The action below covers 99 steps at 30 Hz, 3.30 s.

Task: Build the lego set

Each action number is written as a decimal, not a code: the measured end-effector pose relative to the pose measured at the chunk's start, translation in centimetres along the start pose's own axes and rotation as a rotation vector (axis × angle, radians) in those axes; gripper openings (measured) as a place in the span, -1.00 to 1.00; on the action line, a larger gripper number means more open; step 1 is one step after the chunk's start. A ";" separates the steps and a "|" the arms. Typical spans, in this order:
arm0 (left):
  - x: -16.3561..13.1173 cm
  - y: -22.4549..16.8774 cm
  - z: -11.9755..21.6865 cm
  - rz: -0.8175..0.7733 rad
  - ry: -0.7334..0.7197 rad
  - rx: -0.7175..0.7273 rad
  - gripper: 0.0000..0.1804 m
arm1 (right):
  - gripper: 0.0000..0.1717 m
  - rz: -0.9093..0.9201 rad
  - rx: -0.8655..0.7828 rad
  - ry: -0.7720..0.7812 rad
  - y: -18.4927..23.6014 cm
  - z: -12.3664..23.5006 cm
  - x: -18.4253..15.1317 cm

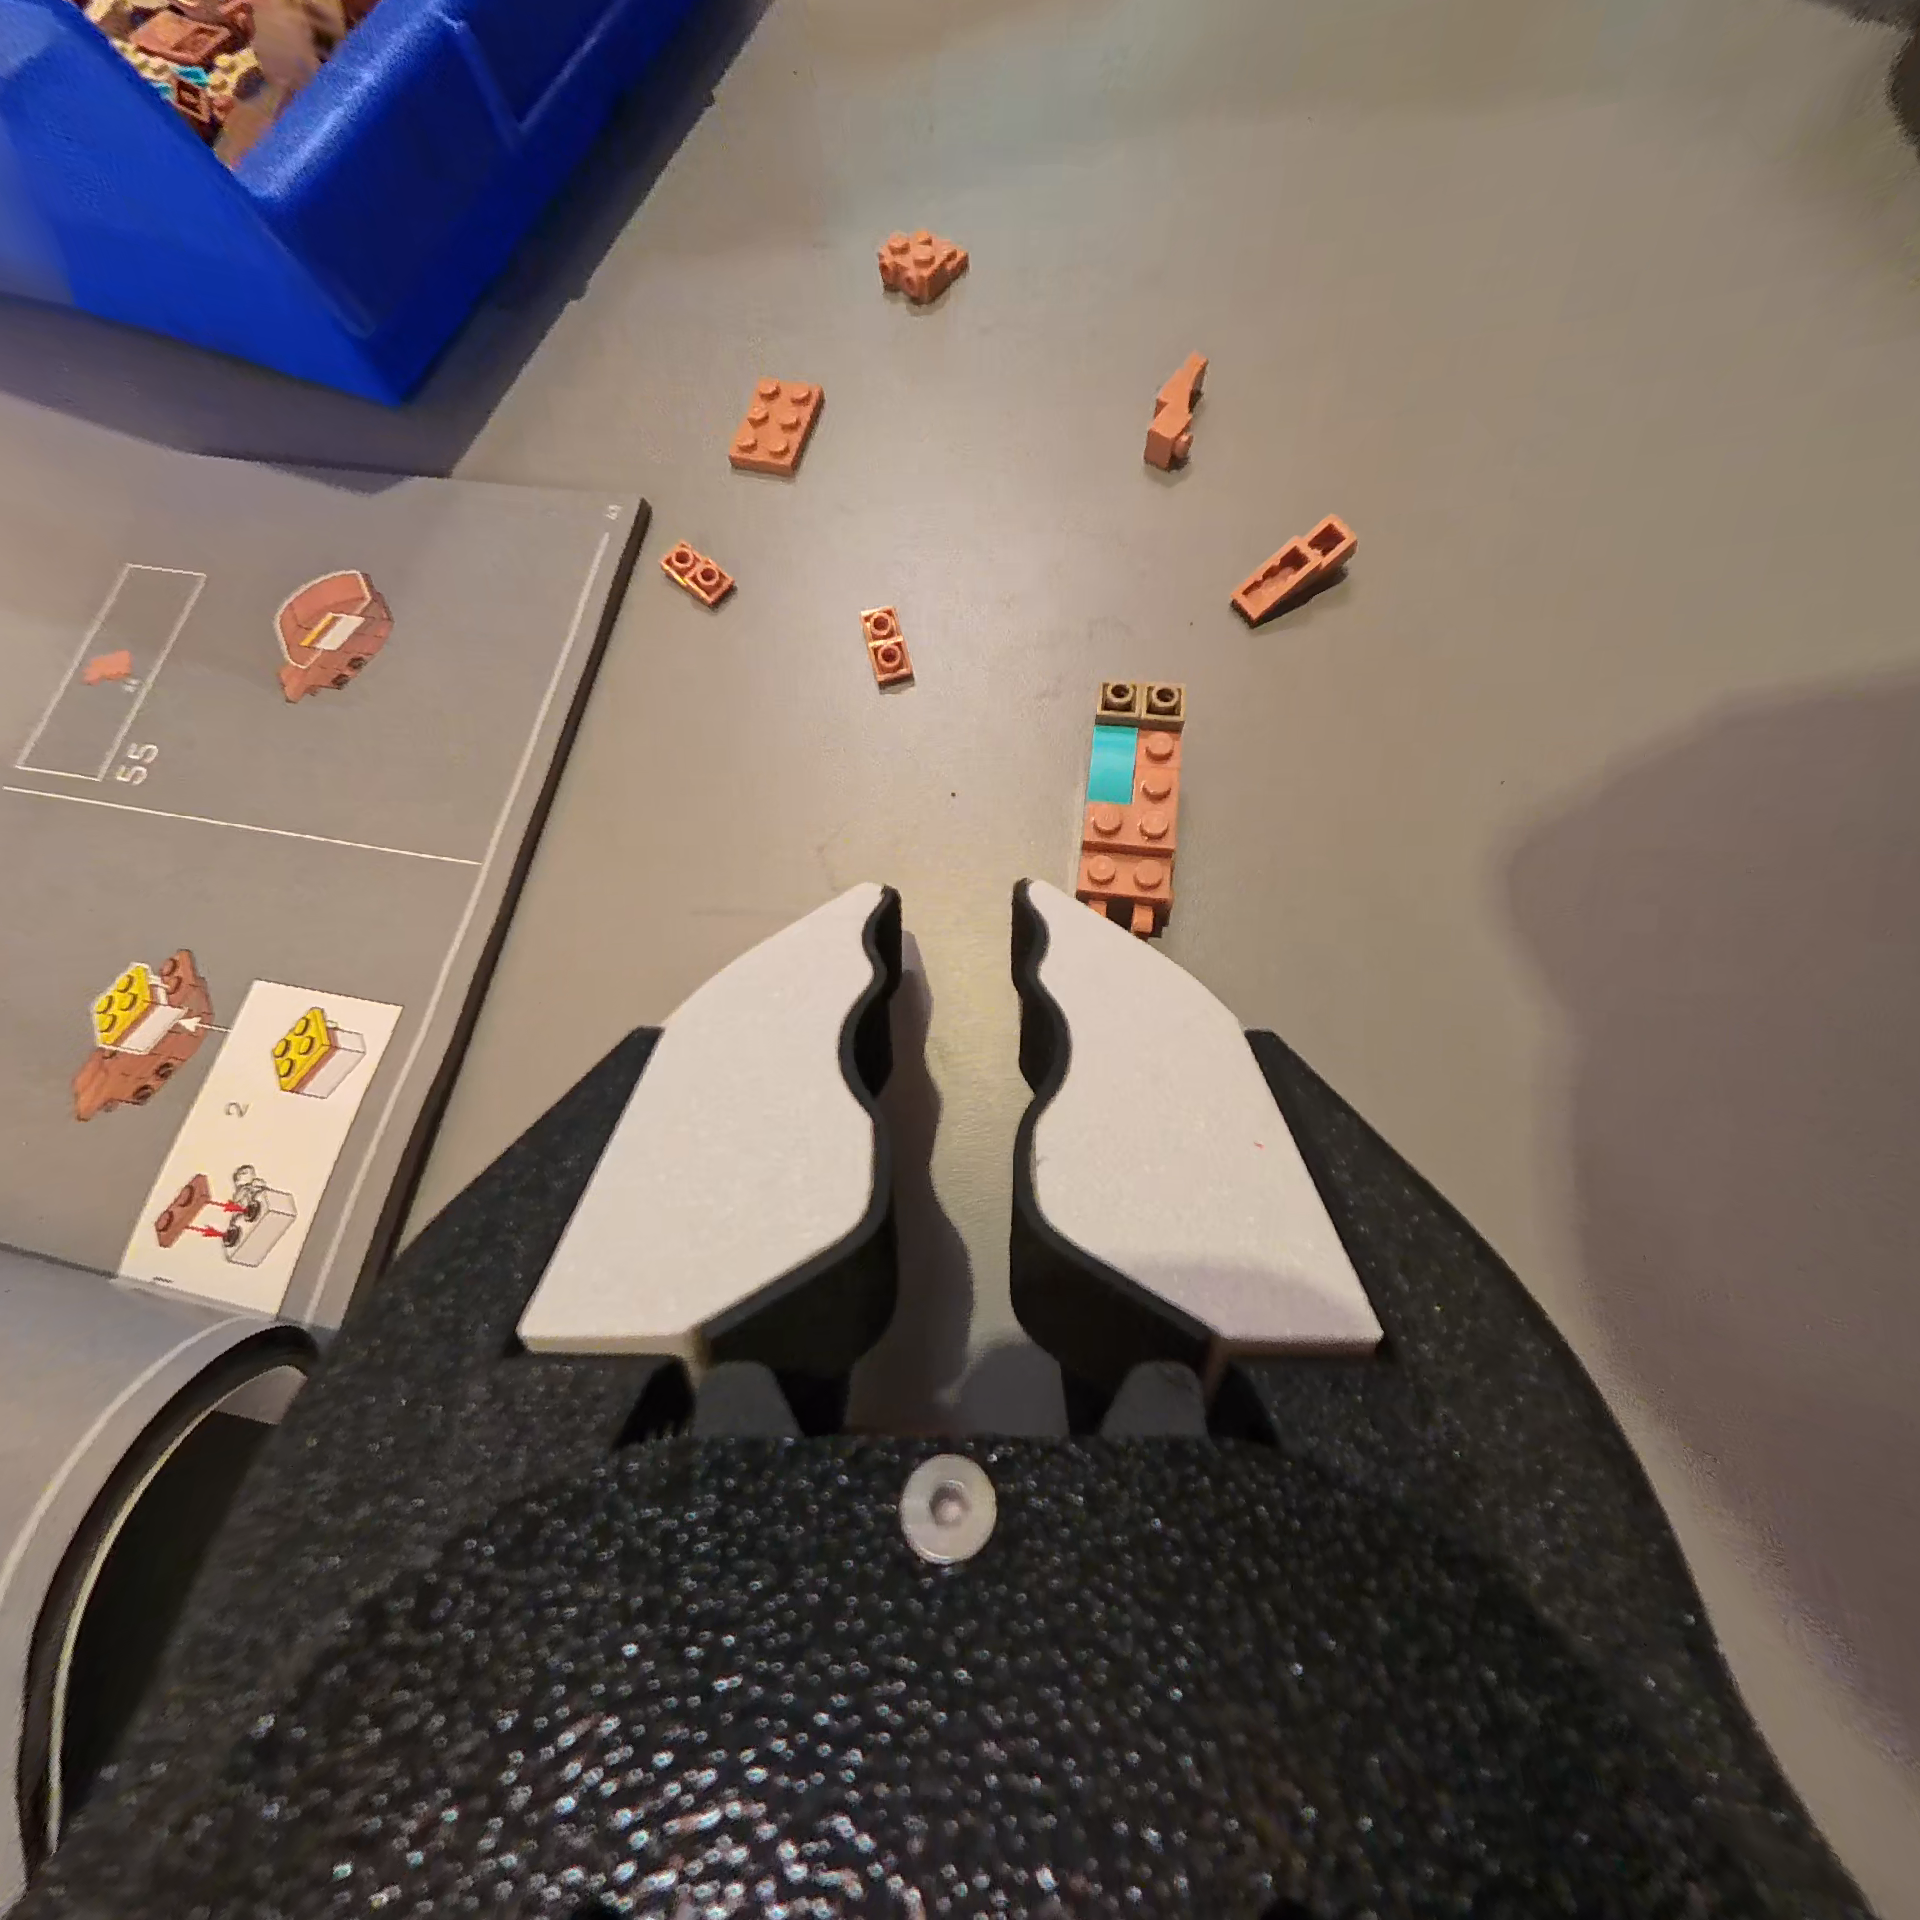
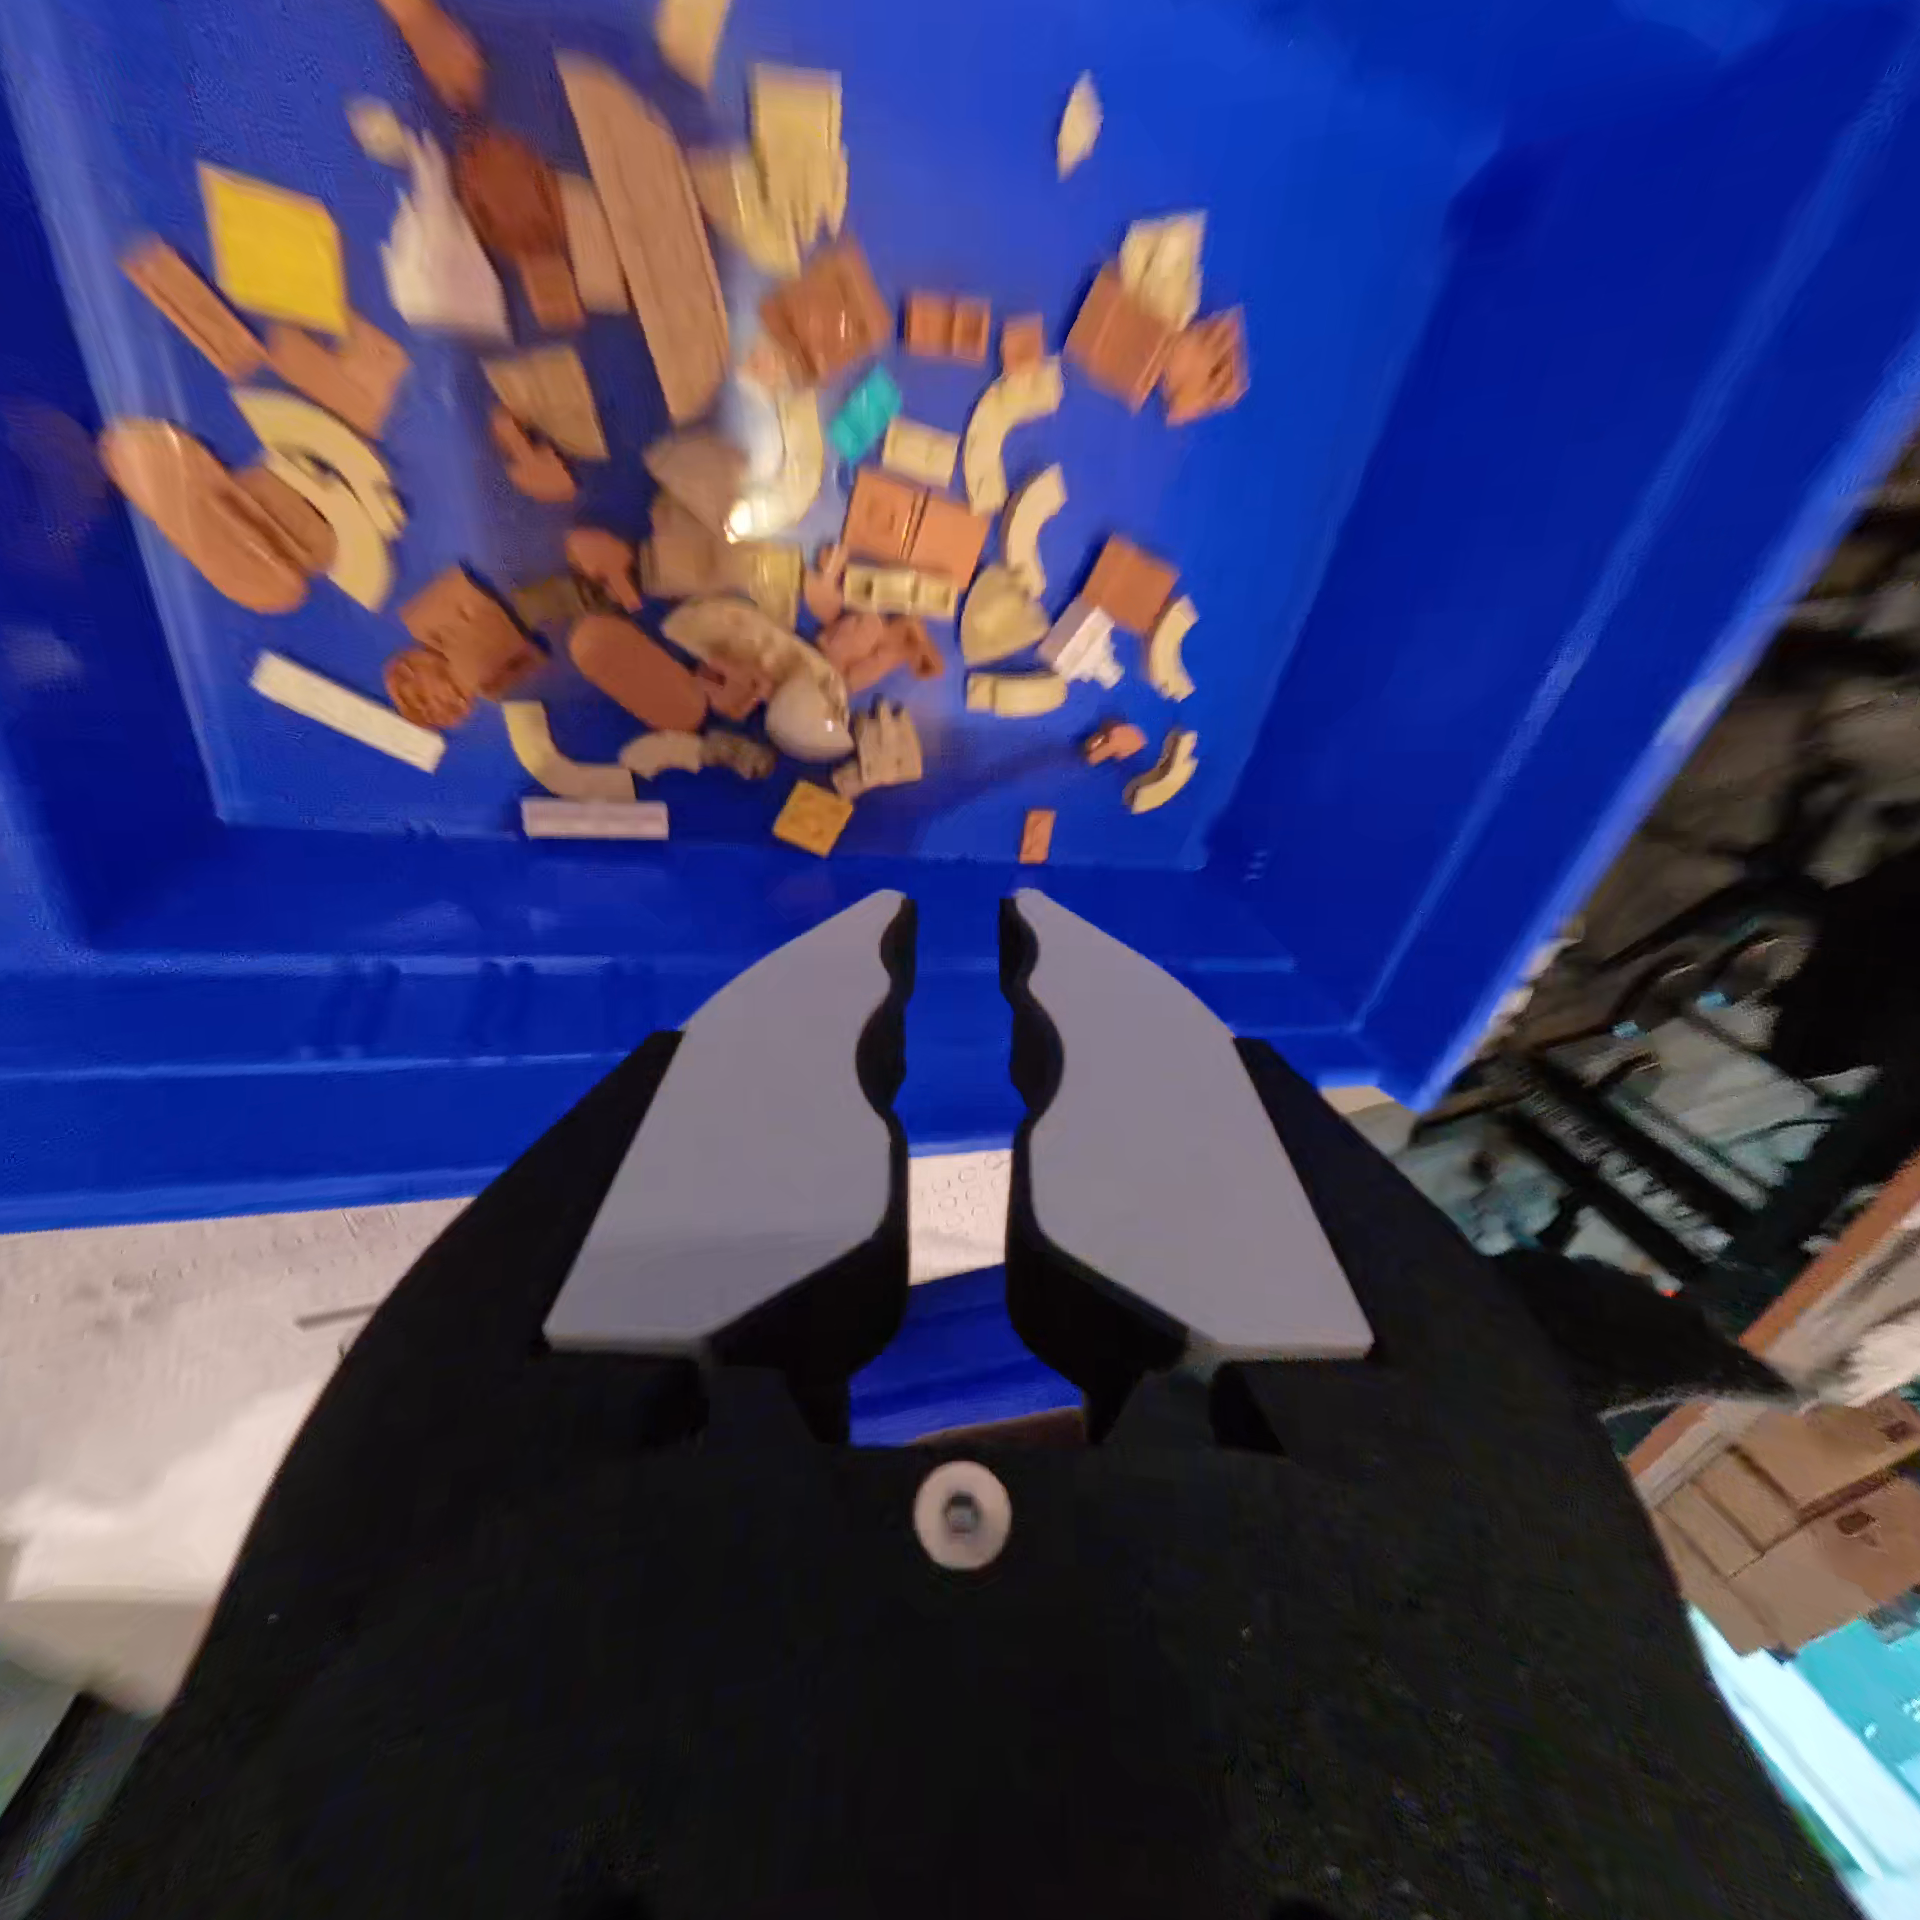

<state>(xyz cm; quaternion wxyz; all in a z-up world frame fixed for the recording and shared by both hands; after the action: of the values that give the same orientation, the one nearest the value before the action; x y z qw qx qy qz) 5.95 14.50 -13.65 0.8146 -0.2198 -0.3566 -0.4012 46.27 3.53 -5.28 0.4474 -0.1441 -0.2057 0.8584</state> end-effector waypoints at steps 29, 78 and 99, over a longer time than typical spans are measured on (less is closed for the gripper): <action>0.0 -0.1 0.1 -0.010 -0.010 -0.007 -0.78 | -0.68 0.165 0.207 0.534 -0.8 -9.8 -0.1; 0.0 -0.7 0.2 -0.044 -0.018 -0.039 -0.76 | -0.91 0.211 0.043 -0.768 27.8 8.0 18.1; 0.7 -0.2 1.3 -0.056 -0.127 0.005 -0.77 | -0.87 0.048 0.058 -0.930 26.9 9.4 17.3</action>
<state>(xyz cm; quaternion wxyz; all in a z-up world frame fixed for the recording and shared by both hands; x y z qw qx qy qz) 5.53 14.88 -12.26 0.7792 -0.2328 -0.4147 -0.4082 13.55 1.88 -11.12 0.2917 0.2637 -0.3570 0.8473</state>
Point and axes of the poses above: each gripper's, where its closed fingertips meet, z back along the fingers, x out of its top, y = z × x across the jaws, the point moved 5 cm from there along z, back along the fingers, and after that the axes turned 13 degrees about -x, right-handed, at the moved point
